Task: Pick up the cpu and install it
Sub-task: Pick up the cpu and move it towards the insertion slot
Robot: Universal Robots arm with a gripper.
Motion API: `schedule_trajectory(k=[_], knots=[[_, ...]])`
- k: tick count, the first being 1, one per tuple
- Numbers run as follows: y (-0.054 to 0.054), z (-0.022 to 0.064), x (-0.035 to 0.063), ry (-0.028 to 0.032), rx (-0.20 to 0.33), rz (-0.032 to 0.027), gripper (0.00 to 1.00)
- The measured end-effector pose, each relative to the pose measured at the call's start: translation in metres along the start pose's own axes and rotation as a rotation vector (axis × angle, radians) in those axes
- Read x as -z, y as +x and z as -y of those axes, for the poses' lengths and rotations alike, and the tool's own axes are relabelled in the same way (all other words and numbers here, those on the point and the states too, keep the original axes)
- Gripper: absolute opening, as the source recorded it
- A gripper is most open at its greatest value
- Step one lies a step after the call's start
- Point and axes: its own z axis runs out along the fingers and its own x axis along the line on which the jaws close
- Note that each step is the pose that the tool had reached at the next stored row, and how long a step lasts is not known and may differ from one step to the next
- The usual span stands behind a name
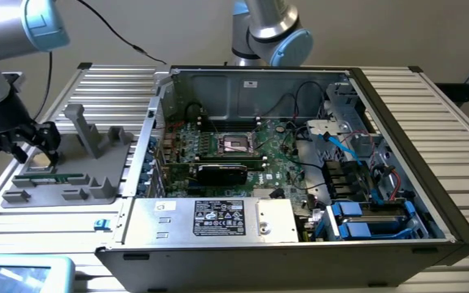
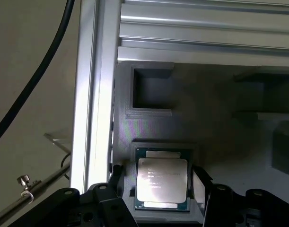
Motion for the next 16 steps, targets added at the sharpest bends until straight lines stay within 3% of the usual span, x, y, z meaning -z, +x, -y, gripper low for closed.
schedule_trajectory(k=[3, 6, 8, 10, 16], knots=[[-0.0008, 0.0001, 0.0001, 0.0039, 0.000, -0.0039, 0.67], [-0.0014, 0.0001, 0.0000, 0.0041, 0.000, -0.0044, 0.67], [-0.0019, 0.0002, -0.0004, 0.0043, 0.000, -0.0030, 0.67], [-0.0020, 0.0003, -0.0012, 0.0046, 0.000, 0.0035, 0.67], [-0.0019, 0.0002, -0.0015, 0.0047, 0.000, 0.0038, 0.67]])
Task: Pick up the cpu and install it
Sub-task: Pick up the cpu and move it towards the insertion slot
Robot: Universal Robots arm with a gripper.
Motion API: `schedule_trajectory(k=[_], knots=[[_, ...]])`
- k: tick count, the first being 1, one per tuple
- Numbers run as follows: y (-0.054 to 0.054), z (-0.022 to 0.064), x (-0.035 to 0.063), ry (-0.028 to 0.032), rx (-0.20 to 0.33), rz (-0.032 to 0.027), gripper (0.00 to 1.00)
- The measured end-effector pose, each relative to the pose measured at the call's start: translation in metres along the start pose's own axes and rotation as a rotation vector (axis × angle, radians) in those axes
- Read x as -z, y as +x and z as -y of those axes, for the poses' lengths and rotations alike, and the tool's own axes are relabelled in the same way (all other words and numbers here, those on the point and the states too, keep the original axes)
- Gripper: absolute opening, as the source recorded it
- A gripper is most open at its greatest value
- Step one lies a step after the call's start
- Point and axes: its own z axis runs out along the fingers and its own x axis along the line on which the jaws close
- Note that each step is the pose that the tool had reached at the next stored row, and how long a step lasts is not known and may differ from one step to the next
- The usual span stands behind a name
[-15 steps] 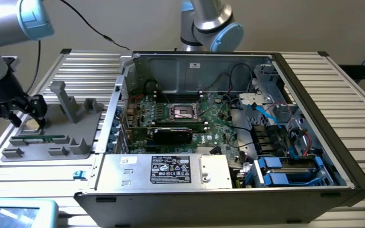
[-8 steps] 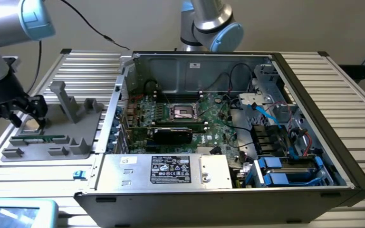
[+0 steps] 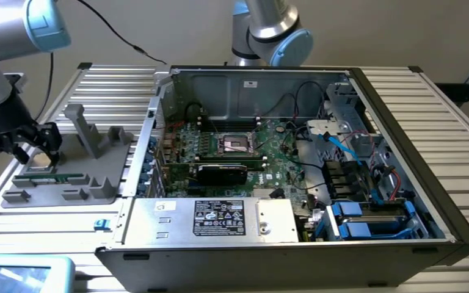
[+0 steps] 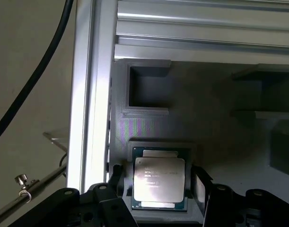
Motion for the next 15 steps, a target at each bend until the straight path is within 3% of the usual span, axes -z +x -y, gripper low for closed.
schedule_trajectory(k=[4, 5, 15], knots=[[0.0000, 0.0000, 0.0000, 0.0000, 0.000, 0.0000, 0.65], [0.0000, 0.0000, 0.0000, 0.0000, 0.000, 0.0000, 0.58], [-0.0001, 0.0000, 0.0000, -0.0003, -0.001, 0.0001, 0.58]])
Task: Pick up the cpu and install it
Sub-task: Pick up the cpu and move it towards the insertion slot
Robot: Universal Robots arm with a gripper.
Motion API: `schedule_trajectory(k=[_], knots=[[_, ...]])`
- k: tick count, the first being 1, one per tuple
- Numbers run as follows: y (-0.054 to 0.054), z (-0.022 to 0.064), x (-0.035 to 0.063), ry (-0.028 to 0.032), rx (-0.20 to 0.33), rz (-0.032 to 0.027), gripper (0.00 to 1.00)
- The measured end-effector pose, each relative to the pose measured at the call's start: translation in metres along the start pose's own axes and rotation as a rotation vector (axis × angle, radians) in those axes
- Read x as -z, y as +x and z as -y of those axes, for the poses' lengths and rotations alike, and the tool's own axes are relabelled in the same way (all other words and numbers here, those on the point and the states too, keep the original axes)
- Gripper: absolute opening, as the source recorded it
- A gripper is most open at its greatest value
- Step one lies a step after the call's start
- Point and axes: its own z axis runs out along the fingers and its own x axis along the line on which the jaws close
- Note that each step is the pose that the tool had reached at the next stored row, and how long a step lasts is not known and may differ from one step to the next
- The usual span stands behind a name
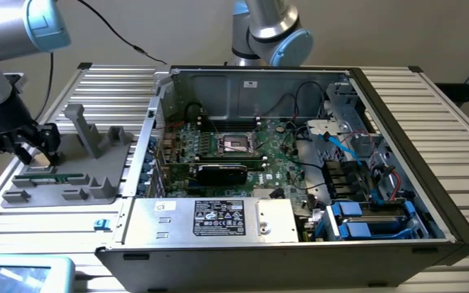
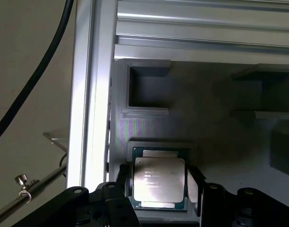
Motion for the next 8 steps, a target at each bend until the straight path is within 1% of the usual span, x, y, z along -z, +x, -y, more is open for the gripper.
schedule_trajectory(k=[5, 8], knots=[[0.0000, 0.0000, 0.0000, 0.0000, -0.001, 0.0003, 0.58], [-0.0001, 0.0001, 0.0000, 0.0002, -0.001, 0.0024, 0.58]])
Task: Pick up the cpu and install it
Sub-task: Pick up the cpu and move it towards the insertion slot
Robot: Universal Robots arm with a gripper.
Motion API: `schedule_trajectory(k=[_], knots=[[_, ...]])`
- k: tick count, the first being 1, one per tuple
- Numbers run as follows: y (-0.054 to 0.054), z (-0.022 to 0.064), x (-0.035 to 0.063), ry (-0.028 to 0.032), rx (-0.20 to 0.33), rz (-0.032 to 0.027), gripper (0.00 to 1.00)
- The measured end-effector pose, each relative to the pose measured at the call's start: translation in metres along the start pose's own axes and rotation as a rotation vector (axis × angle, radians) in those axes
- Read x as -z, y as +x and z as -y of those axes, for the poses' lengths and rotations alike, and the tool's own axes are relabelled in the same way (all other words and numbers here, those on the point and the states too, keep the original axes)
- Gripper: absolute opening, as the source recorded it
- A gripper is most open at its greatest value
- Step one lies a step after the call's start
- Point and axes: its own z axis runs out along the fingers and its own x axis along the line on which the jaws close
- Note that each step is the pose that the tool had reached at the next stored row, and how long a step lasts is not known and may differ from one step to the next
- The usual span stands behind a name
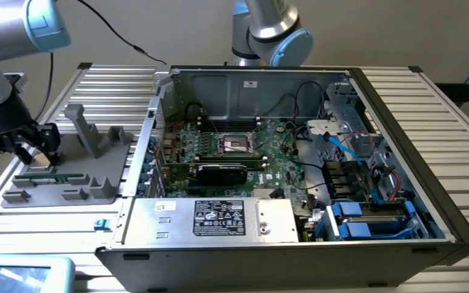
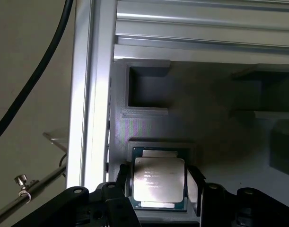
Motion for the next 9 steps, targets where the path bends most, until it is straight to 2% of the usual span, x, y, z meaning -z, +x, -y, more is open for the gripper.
schedule_trajectory(k=[9], knots=[[0.0001, -0.0001, 0.0001, 0.0001, -0.001, 0.0005, 0.56]])
